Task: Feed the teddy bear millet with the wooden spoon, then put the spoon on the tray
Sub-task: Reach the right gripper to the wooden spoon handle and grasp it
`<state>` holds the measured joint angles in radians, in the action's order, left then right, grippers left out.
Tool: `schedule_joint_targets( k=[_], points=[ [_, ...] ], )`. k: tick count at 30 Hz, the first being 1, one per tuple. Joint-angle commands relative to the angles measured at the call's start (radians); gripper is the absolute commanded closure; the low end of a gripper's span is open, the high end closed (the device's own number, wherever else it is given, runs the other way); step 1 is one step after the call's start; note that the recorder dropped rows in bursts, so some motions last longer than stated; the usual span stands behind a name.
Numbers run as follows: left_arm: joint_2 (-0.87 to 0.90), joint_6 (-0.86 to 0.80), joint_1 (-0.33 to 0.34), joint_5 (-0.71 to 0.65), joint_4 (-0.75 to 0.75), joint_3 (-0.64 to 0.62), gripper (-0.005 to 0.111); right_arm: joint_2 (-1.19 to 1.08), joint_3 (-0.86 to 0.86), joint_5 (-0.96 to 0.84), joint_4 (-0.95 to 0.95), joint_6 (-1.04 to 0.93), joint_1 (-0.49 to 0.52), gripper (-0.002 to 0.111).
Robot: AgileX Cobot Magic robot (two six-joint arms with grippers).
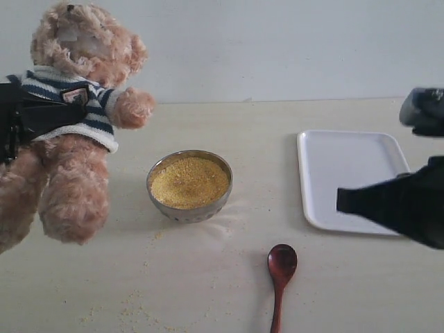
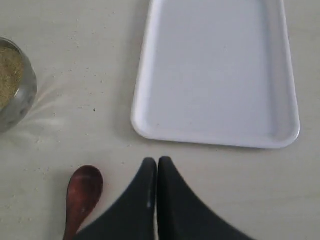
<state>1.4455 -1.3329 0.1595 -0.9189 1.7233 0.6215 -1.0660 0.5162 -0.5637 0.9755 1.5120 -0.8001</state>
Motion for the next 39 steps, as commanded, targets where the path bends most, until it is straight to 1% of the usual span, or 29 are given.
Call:
schedule_joint_targets(
  k=[1,2,3,4,5,7,9,11,12,13,14,15,16,18,19,21,23,25,28,30,32,37,39],
  points=[
    [-0.009,-0.007,-0.001,-0.012,0.021,0.008,0.102,0.007,-0.150,-0.298,0.536,0.585,-0.469,0.108],
    [-0.009,-0.007,-0.001,-0.012,0.021,0.008,0.102,0.007,-0.175,-0.269,0.576,0.585,-0.588,0.108],
    [-0.009,-0.007,-0.001,-0.012,0.021,0.008,0.102,0.007,-0.178,-0.244,0.565,0.585,-0.643,0.108],
    [-0.009,-0.007,-0.001,-0.012,0.021,0.008,0.102,0.007,-0.178,-0.219,0.507,0.585,-0.689,0.108],
    [-0.009,-0.007,-0.001,-0.012,0.021,0.008,0.102,0.007,-0.178,-0.214,0.466,0.585,-0.708,0.108],
    [-0.009,-0.007,-0.001,-0.012,0.021,0.008,0.102,0.007,-0.178,-0.214,0.367,0.585,-0.711,0.108],
    [-0.009,-0.007,-0.001,-0.012,0.021,0.008,0.102,-0.005,-0.178,-0.187,0.355,0.585,-0.711,0.108],
    [-0.009,-0.007,-0.001,-0.012,0.021,0.008,0.102,-0.062,-0.178,-0.122,0.369,0.587,-0.693,0.108],
    [-0.009,-0.007,-0.001,-0.012,0.021,0.008,0.102,-0.148,-0.178,-0.066,0.382,0.587,-0.663,0.102],
    [-0.009,-0.007,-0.001,-0.012,0.021,0.008,0.102,-0.199,-0.176,-0.047,0.384,0.587,-0.650,0.098],
    [-0.009,-0.007,-0.001,-0.012,0.021,0.008,0.102,-0.291,-0.162,-0.030,0.387,0.587,-0.627,0.083],
    [-0.009,-0.007,-0.001,-0.012,0.021,0.008,0.102,-0.320,-0.151,-0.032,0.381,0.587,-0.625,0.073],
    [-0.009,-0.007,-0.001,-0.012,0.021,0.008,0.102,-0.373,-0.116,-0.053,0.352,0.587,-0.625,0.054],
    [-0.009,-0.007,-0.001,-0.014,0.021,0.008,0.102,-0.421,-0.063,-0.053,0.350,0.587,-0.625,0.039],
    [-0.009,-0.007,-0.001,-0.014,0.021,0.008,0.102,-0.435,-0.050,-0.058,0.344,0.587,-0.625,0.040],
    [-0.009,-0.007,-0.001,-0.016,0.021,0.008,0.102,-0.519,0.008,-0.130,0.279,0.587,-0.625,0.040],
    [-0.009,-0.007,-0.001,-0.020,0.021,0.008,0.102,-0.576,0.033,-0.129,0.212,0.587,-0.625,0.040],
    [-0.009,-0.007,-0.001,-0.020,0.021,0.008,0.102,-0.616,0.033,-0.085,0.147,0.587,-0.625,0.040],
    [-0.009,-0.007,-0.001,-0.020,0.021,0.008,0.102,-0.633,0.033,-0.084,0.131,0.587,-0.625,0.044],
    [-0.009,-0.007,-0.001,-0.023,0.021,0.008,0.102,-0.633,0.030,-0.120,0.119,0.587,-0.618,0.044],
    [-0.009,-0.007,-0.001,-0.027,0.021,0.008,0.102,-0.633,0.026,-0.086,0.109,0.560,-0.586,0.044],
    [-0.009,-0.007,-0.001,-0.027,0.021,0.008,0.102,-0.631,-0.016,0.068,0.121,0.534,-0.431,0.044],
    [-0.009,-0.007,-0.001,-0.027,0.021,0.008,0.102,-0.631,-0.016,0.090,0.134,0.500,-0.397,0.044]
  ],
)
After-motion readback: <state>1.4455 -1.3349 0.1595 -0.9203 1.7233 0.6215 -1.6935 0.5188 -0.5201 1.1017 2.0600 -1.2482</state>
